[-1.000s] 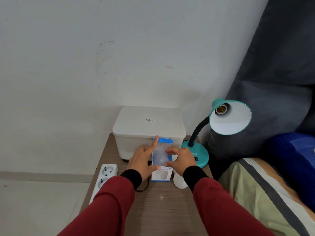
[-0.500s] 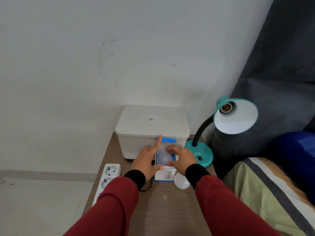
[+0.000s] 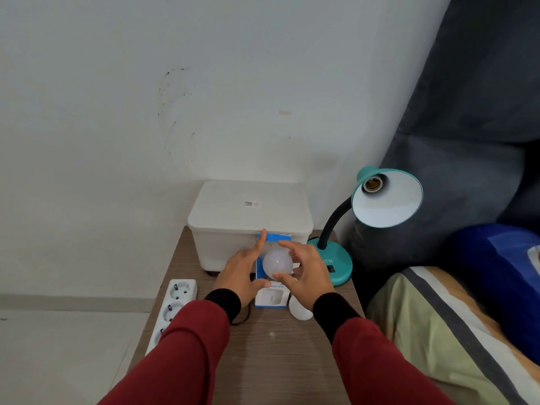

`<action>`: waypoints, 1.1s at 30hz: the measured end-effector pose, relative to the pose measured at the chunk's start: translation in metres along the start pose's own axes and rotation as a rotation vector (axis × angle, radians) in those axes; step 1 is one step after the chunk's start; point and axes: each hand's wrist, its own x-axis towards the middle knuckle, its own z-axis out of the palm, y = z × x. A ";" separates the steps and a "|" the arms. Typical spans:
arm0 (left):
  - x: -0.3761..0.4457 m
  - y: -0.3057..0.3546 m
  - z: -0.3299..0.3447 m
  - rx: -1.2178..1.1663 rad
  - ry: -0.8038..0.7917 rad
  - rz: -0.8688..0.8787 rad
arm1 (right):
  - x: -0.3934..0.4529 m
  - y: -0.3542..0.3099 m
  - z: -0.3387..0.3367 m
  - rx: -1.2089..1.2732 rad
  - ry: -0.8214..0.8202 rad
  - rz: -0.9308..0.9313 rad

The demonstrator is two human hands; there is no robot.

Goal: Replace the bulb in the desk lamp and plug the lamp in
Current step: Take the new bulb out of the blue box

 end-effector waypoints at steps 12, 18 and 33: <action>-0.005 0.006 0.000 0.056 0.065 -0.039 | -0.013 -0.011 -0.021 -0.064 -0.015 0.025; -0.015 0.016 -0.003 0.077 0.080 -0.095 | -0.021 -0.023 -0.038 0.247 0.116 0.090; -0.028 0.023 0.009 0.084 0.364 -0.016 | -0.028 -0.020 -0.038 0.479 0.279 0.188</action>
